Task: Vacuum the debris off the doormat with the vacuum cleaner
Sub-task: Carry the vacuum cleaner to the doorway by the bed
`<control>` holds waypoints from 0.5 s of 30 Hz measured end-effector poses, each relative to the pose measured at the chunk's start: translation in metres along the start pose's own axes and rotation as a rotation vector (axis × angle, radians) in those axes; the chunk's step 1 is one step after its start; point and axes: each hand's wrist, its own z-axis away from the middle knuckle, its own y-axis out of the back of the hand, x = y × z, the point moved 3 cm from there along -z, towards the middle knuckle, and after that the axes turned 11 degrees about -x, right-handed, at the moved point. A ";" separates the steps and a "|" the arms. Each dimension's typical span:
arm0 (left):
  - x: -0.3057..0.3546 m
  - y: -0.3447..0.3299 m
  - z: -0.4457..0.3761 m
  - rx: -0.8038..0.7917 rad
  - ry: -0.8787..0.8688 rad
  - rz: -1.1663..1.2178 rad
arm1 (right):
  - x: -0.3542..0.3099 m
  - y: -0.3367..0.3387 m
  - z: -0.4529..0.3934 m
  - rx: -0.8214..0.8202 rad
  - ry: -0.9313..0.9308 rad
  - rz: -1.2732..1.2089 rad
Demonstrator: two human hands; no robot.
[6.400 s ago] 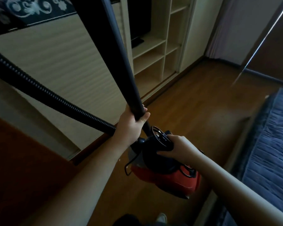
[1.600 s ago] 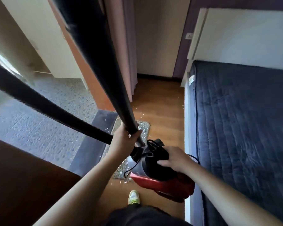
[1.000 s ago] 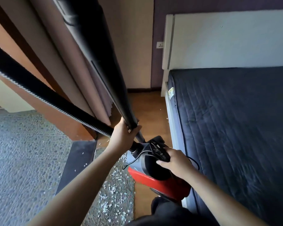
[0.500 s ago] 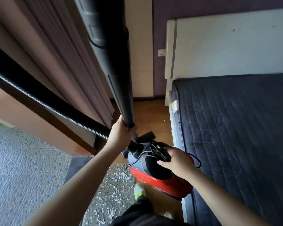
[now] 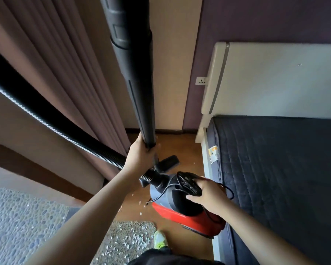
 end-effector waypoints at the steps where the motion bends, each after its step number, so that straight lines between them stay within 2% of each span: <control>1: 0.000 0.005 -0.015 -0.008 -0.011 -0.008 | -0.004 0.007 -0.013 0.004 -0.008 0.005; 10: 0.001 0.022 -0.134 -0.020 -0.005 -0.063 | -0.017 0.072 -0.107 0.037 -0.023 -0.037; 15: 0.001 0.011 -0.202 -0.020 0.016 -0.073 | -0.002 0.108 -0.162 -0.021 -0.009 -0.060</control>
